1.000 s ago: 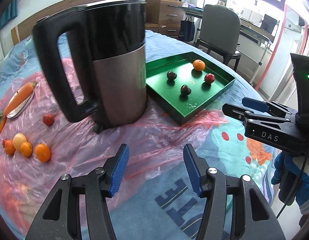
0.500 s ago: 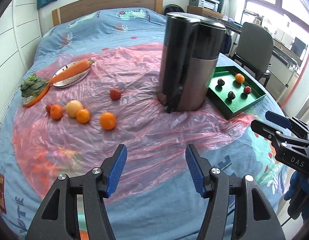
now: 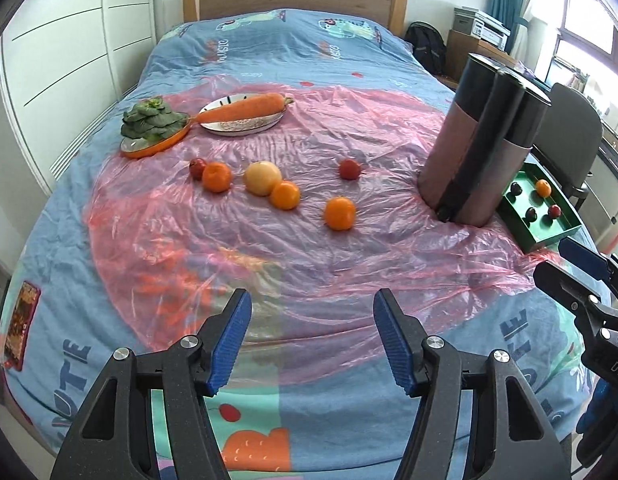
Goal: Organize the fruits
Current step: 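Withdraw both open tools from the tray back over the fruits, then close the left tool on an orange while the right tool grasps a tangerine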
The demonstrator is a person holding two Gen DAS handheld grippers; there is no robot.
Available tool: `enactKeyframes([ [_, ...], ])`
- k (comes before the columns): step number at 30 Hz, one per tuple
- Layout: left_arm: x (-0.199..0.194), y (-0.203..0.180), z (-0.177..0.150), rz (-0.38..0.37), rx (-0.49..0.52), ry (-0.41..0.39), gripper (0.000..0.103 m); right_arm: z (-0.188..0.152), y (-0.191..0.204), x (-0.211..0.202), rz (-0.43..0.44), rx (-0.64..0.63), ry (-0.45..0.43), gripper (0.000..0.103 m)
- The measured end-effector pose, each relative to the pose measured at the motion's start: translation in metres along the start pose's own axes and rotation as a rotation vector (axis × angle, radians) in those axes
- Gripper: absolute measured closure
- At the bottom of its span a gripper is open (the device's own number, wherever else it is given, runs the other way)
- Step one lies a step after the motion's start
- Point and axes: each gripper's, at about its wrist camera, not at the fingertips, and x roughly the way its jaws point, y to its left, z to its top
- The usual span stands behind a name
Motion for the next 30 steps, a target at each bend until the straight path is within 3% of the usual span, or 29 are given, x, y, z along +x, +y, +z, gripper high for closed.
enactKeyframes([
  [10, 0.050, 0.054, 0.021, -0.009, -0.162, 0.063, 0.045, 0.007, 0.044, 0.076, 0.138, -0.060, 0.067, 0.000],
  [21, 0.133, 0.055, 0.084, -0.050, -0.321, 0.125, 0.046, 0.025, 0.049, 0.169, 0.220, -0.071, 0.129, 0.000],
  [30, 0.187, 0.047, 0.101, -0.016, -0.325, 0.174, 0.046, 0.039, 0.043, 0.218, 0.258, -0.019, 0.163, 0.000],
])
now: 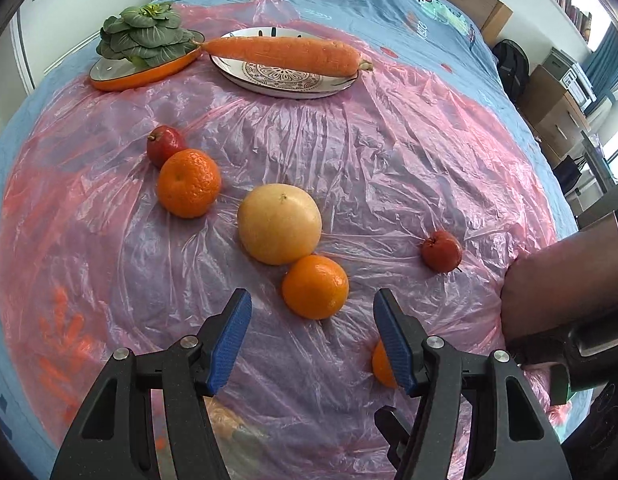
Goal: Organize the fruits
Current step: 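Close the left tool on an orange while the right tool grasps a tangerine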
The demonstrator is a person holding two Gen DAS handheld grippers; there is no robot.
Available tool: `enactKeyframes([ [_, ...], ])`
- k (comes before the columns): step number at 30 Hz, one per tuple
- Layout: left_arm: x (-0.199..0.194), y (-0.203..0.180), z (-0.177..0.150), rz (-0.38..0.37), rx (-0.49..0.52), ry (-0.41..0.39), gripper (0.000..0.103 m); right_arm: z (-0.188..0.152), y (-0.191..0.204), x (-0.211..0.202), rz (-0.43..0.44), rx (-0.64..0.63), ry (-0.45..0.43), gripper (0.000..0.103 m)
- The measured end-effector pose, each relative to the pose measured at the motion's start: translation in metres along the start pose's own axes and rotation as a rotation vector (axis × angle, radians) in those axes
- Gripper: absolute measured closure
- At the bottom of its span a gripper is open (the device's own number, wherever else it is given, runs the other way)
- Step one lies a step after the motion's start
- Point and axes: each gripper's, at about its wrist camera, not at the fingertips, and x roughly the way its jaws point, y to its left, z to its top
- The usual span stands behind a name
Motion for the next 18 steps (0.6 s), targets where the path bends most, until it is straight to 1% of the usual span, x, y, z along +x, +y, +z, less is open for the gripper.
enactKeyframes([
  [3, 0.009, -0.001, 0.000, 0.008, 0.008, 0.009, 0.046, 0.005, -0.004, 0.011, 0.018, 0.009, 0.014, 0.001],
  [5, 0.014, 0.000, 0.000, 0.010, 0.008, 0.016, 0.046, 0.007, -0.004, 0.017, 0.031, 0.010, 0.023, 0.012],
  [7, 0.017, 0.002, 0.000, 0.011, 0.007, 0.019, 0.046, 0.008, -0.003, 0.022, 0.034, 0.008, 0.029, 0.014],
  [12, 0.024, 0.003, 0.000, 0.011, 0.010, 0.022, 0.046, 0.009, -0.004, 0.033, 0.043, 0.018, 0.049, 0.027],
  [14, 0.026, 0.003, 0.000, 0.012, 0.014, 0.021, 0.046, 0.007, -0.004, 0.035, 0.043, 0.020, 0.054, 0.034],
  [16, 0.028, 0.003, 0.000, 0.012, 0.013, 0.021, 0.046, 0.007, -0.004, 0.036, 0.044, 0.020, 0.055, 0.034],
  [18, 0.029, 0.003, 0.001, 0.010, 0.021, 0.017, 0.046, 0.007, -0.004, 0.037, 0.044, 0.016, 0.057, 0.037],
])
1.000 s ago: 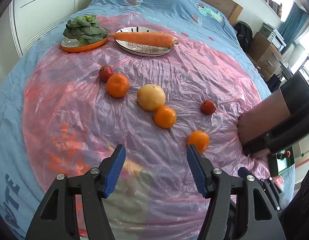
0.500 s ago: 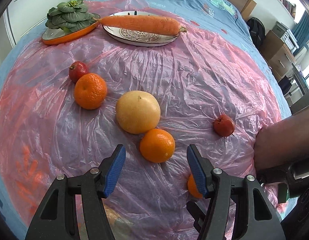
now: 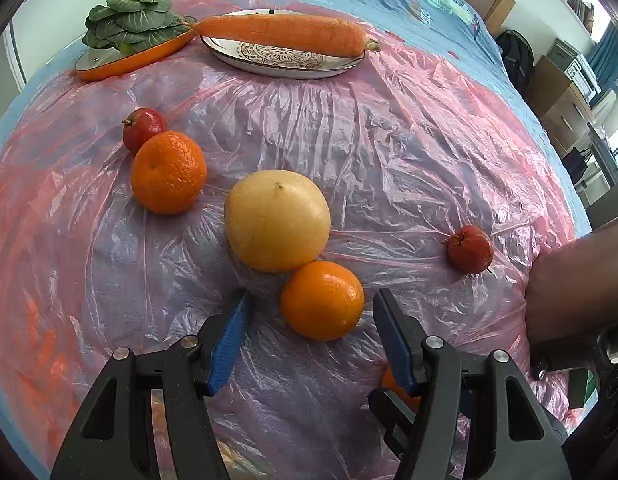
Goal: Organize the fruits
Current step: 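Close the left tool on an orange while the right tool grasps a tangerine, then carry the orange and tangerine to the green tray and lower them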
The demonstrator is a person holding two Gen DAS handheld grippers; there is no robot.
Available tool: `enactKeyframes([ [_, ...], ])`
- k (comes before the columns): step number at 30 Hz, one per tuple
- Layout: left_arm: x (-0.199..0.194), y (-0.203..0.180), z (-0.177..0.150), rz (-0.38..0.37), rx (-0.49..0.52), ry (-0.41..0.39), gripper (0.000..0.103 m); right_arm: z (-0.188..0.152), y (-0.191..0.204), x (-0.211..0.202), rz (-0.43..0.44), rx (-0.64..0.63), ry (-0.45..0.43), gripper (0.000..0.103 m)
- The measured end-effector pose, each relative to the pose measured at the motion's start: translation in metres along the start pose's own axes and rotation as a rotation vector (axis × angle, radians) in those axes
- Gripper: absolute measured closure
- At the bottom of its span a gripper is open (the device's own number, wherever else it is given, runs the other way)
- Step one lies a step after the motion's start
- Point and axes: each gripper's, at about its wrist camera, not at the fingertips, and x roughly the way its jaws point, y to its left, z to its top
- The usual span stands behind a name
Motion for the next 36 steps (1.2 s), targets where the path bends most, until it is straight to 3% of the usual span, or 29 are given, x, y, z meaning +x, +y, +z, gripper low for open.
enactKeyframes([
  [6, -0.003, 0.004, -0.007, -0.014, 0.033, -0.020, 0.058, -0.002, -0.001, 0.001, -0.003, -0.002, 0.001, 0.040],
  [8, -0.003, 0.002, -0.009, -0.024, 0.053, -0.020, 0.068, -0.002, 0.000, 0.001, -0.006, -0.003, 0.000, 0.041],
  [36, -0.069, 0.025, -0.035, -0.065, 0.065, -0.077, 0.068, -0.007, 0.025, -0.044, -0.031, -0.031, -0.020, 0.041],
])
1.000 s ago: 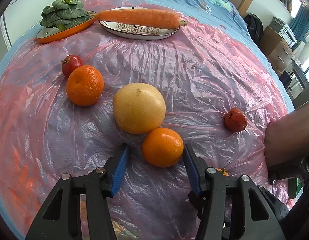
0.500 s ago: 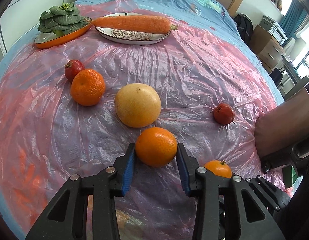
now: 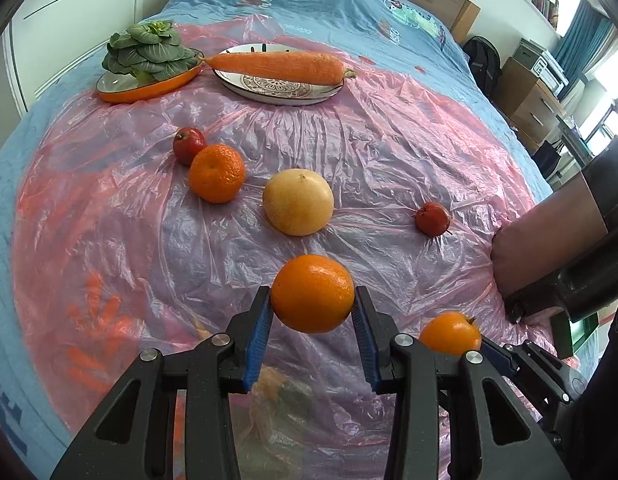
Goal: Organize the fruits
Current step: 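Carry the orange and tangerine to the green tray and lower them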
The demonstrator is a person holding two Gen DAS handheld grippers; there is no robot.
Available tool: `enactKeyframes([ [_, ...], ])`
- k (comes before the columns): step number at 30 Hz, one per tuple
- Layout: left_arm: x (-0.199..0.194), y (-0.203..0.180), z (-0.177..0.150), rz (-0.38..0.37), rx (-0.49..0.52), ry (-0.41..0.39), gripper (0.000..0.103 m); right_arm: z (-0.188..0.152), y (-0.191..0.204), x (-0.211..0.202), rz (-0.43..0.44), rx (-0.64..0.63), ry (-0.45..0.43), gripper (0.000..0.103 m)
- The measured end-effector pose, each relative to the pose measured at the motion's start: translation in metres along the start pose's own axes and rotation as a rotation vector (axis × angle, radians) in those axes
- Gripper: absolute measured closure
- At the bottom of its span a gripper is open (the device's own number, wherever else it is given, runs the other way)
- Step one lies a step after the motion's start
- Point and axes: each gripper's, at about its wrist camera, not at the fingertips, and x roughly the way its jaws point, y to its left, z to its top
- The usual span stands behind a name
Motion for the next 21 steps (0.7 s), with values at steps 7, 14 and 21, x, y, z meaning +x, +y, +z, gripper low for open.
enactKeyframes([
  [7, -0.019, 0.002, -0.017, -0.005, 0.006, -0.001, 0.068, -0.011, 0.007, -0.026, -0.012, -0.002, -0.008, 0.041],
  [14, -0.034, 0.003, -0.034, 0.000, 0.012, 0.003, 0.068, -0.027, 0.008, -0.048, -0.024, 0.006, -0.004, 0.041],
  [21, -0.048, -0.003, -0.048, 0.003, 0.031, 0.000, 0.068, -0.043, 0.005, -0.065, -0.037, 0.019, -0.003, 0.041],
])
